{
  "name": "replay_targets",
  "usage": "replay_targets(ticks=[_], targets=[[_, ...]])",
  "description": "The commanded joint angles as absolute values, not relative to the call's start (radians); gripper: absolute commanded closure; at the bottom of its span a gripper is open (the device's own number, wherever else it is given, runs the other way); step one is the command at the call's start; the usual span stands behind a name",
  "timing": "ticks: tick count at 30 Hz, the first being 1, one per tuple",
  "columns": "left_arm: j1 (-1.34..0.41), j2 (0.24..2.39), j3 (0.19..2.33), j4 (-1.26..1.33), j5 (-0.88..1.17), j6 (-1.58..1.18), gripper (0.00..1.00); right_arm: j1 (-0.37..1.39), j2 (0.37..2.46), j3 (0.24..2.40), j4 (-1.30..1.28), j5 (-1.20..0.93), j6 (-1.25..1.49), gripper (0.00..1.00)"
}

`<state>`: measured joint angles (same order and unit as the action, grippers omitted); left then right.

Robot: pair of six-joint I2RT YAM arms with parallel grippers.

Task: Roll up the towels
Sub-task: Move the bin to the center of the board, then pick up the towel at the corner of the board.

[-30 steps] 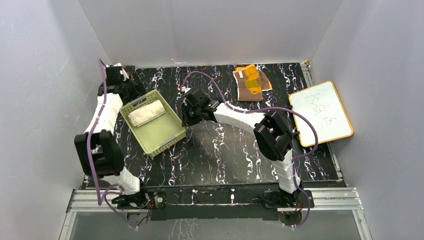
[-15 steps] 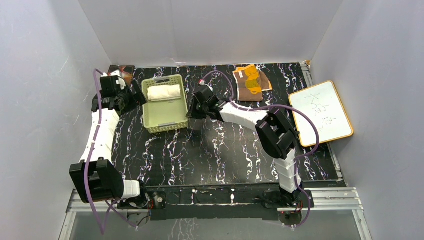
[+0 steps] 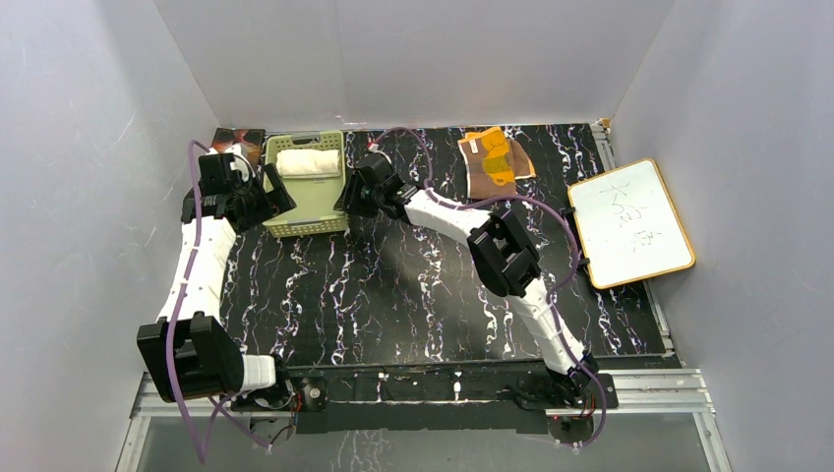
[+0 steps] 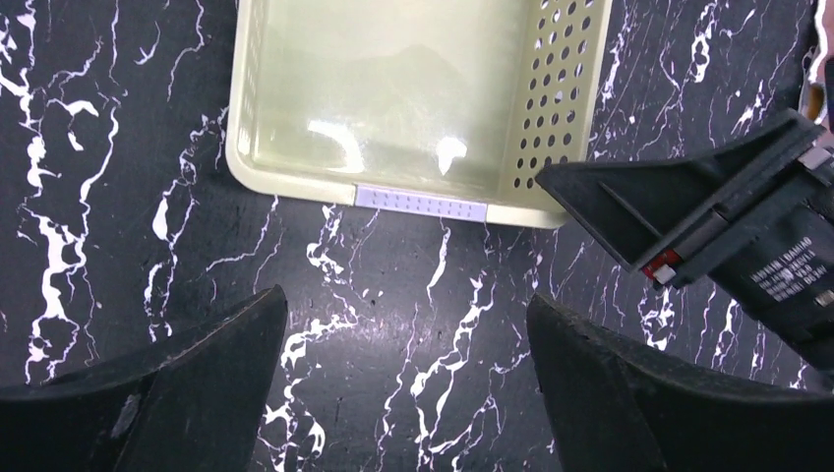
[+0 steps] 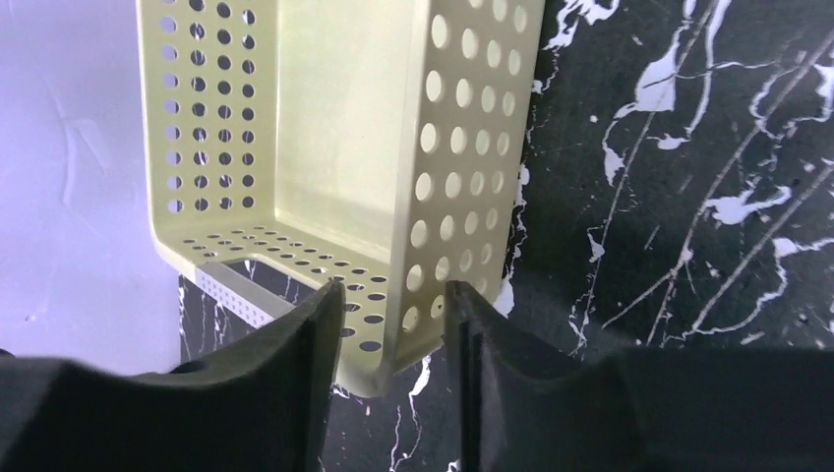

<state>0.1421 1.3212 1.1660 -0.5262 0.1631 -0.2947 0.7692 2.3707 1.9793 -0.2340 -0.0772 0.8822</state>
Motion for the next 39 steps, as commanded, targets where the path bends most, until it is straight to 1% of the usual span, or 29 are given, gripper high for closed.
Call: replay_targets(ticks=[1, 2, 4, 6, 7, 8, 9, 11, 13, 14, 17, 19, 21, 23, 28, 32, 35, 38, 39], targets=[[0.146, 1.258, 1.165, -0.564, 0.199, -0.278, 0.09, 0.771, 2.384, 2.097, -0.201, -0.156, 0.794, 0.51], [0.146, 1.254, 1.169, -0.564, 0.2, -0.277, 0.09, 0.772, 2.368, 2.102, -0.195, -0.168, 0.773, 0.42], [0.146, 1.252, 1.181, -0.568, 0.211, -0.278, 0.09, 0.768, 2.313, 2.086, -0.196, -0.153, 0.708, 0.37], [0.147, 1.246, 1.194, -0.57, 0.226, -0.276, 0.09, 0.754, 2.221, 2.02, -0.199, -0.102, 0.634, 0.34], [0.147, 1.237, 1.195, -0.564, 0.24, -0.275, 0.09, 0.739, 2.158, 1.963, -0.188, -0.074, 0.594, 0.3], [0.146, 1.228, 1.193, -0.554, 0.257, -0.275, 0.09, 0.712, 2.092, 1.89, -0.169, -0.053, 0.555, 0.25], [0.146, 1.217, 1.189, -0.542, 0.29, -0.275, 0.09, 0.682, 2.026, 1.807, -0.143, -0.033, 0.515, 0.21], [0.144, 1.203, 1.174, -0.511, 0.343, -0.275, 0.09, 0.582, 1.91, 1.638, -0.077, -0.03, 0.436, 0.18], [0.142, 1.201, 1.148, -0.48, 0.384, -0.282, 0.09, 0.47, 1.861, 1.549, -0.081, -0.039, 0.356, 0.21], [0.137, 1.208, 1.13, -0.461, 0.393, -0.29, 0.1, 0.425, 1.871, 1.564, -0.135, -0.021, 0.306, 0.22], [0.095, 1.234, 1.038, -0.36, 0.411, -0.35, 0.11, 0.338, 2.001, 1.697, -0.36, 0.088, 0.134, 0.21], [0.046, 1.258, 0.977, -0.255, 0.411, -0.416, 0.13, 0.316, 2.106, 1.801, -0.45, 0.185, 0.047, 0.2], [-0.009, 1.292, 0.953, -0.168, 0.386, -0.475, 0.15, 0.3, 2.207, 1.911, -0.509, 0.214, -0.002, 0.23], [-0.067, 1.339, 0.977, -0.134, 0.344, -0.486, 0.16, 0.284, 2.281, 1.998, -0.537, 0.196, -0.003, 0.28], [-0.17, 1.461, 1.1, -0.113, 0.272, -0.476, 0.17, 0.253, 2.384, 2.093, -0.536, 0.113, 0.004, 0.31], [-0.209, 1.581, 1.157, -0.072, 0.244, -0.49, 0.18, 0.249, 2.432, 2.117, -0.555, 0.112, 0.004, 0.4], [-0.225, 1.673, 1.177, -0.008, 0.208, -0.521, 0.19, 0.248, 2.449, 2.098, -0.56, 0.12, 0.011, 0.64], [-0.238, 1.777, 1.234, 0.027, 0.188, -0.542, 0.2, 0.247, 2.438, 2.064, -0.56, 0.122, 0.027, 0.93], [-0.24, 1.806, 1.256, 0.035, 0.183, -0.545, 0.2, 0.247, 2.424, 2.043, -0.552, 0.124, 0.033, 1.0]])
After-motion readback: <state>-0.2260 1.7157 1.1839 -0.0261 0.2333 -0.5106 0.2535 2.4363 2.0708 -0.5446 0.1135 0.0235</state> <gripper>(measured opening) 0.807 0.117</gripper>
